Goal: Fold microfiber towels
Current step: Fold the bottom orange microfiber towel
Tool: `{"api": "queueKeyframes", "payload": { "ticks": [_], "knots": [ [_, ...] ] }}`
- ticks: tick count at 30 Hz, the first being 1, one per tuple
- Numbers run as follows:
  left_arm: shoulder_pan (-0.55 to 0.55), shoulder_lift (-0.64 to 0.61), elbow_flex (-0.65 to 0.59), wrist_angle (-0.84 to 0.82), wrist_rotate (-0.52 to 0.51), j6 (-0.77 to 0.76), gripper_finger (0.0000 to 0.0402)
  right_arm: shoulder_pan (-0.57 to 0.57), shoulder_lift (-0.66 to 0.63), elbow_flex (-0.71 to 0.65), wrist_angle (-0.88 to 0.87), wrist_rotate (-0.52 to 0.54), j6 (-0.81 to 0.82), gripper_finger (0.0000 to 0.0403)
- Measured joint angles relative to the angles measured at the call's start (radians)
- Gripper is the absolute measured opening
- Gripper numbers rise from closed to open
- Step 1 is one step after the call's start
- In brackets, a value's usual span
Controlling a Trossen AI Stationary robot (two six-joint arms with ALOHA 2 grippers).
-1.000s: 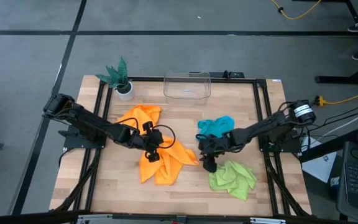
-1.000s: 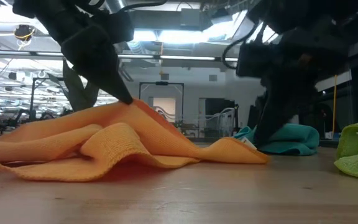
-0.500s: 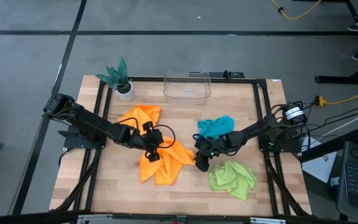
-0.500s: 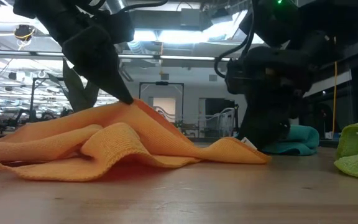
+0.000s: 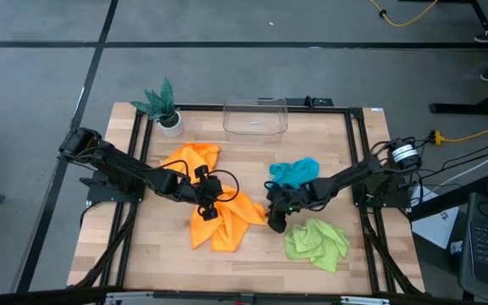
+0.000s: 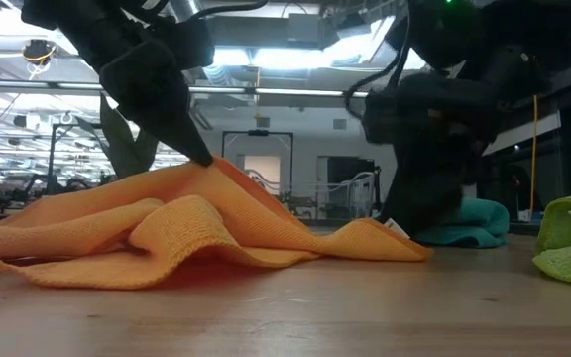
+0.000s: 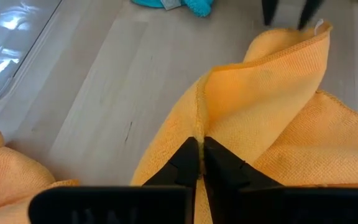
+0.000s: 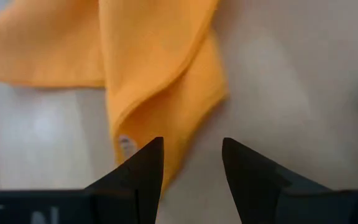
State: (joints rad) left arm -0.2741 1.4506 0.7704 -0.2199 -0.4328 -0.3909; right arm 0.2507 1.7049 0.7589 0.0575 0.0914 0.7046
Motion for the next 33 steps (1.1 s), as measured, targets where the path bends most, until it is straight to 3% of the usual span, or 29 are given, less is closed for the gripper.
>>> {"api": "queueKeyframes", "payload": {
  "ticks": [4, 10, 33],
  "knots": [
    [0.000, 0.000, 0.000, 0.000, 0.000, 0.000, 0.0012, -0.007, -0.070, 0.005, -0.033, 0.060, -0.110, 0.0167],
    [0.000, 0.000, 0.000, 0.000, 0.000, -0.001, 0.0002, 0.053, -0.070, 0.003, -0.039, -0.053, -0.309, 0.0167],
    [0.000, 0.000, 0.000, 0.006, 0.000, -0.002, 0.0008, 0.129, 0.057, 0.005, 0.066, 0.020, -0.349, 0.0167]
  ]
}}
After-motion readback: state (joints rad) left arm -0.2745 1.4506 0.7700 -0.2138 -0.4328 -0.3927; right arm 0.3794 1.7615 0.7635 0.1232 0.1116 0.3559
